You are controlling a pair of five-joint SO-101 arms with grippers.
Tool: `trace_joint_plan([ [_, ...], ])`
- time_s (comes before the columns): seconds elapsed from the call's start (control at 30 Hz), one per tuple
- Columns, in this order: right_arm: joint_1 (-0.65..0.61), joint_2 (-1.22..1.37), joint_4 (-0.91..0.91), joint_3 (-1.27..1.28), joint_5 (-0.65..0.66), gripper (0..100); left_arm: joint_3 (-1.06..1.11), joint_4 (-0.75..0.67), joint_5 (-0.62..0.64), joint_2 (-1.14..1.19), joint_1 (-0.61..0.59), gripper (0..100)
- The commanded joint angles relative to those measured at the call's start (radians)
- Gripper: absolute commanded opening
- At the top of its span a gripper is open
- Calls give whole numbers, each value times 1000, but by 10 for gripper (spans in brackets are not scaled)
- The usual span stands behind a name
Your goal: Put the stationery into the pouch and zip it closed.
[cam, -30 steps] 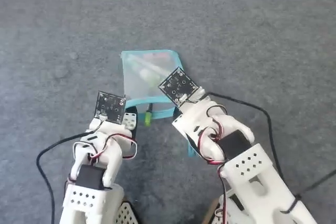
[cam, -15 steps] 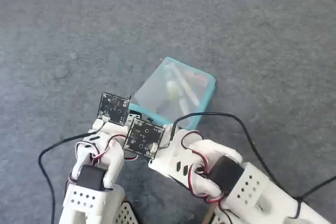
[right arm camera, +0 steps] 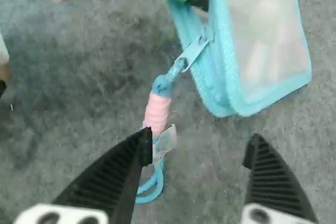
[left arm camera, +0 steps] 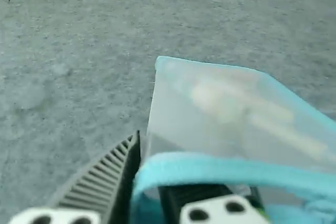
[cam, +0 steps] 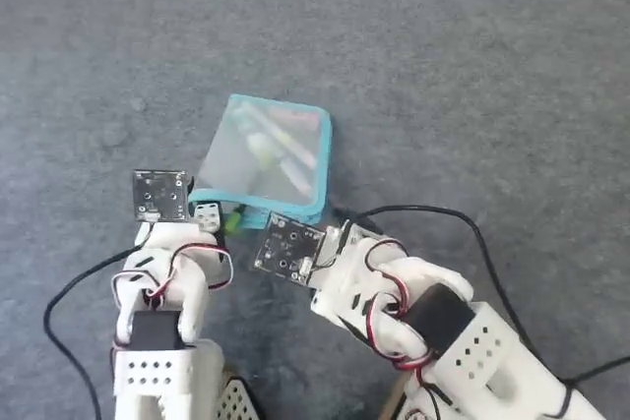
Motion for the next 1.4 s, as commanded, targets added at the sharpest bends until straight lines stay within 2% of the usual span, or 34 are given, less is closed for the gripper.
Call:
trace_joint_plan([
  [0.0, -47, -33, 2, -61, 25, 314, -76, -21, 20, -28, -20, 12],
  [0.23, 91, -24, -177, -21, 23, 314, -77, -20, 17, -26, -12, 12],
  [0.4, 99, -22, -292, 49, 31, 315, -77, -17, 15, -25, 20, 12],
  [0.53, 99, -22, -285, 61, 31, 315, -77, 3, 14, -25, 77, 12],
  [0.87, 104, -10, -286, 71, 61, 314, -104, 37, 14, -26, 81, 12],
  [1.07, 111, 142, -367, 63, 80, 314, -117, 63, 14, -26, 86, 12],
  [1.23, 173, 285, -414, -8, 75, 309, -117, 63, 14, -26, 86, 12],
  [1.37, 188, 383, -447, -48, 74, 213, -117, 63, 14, -29, 86, 12],
])
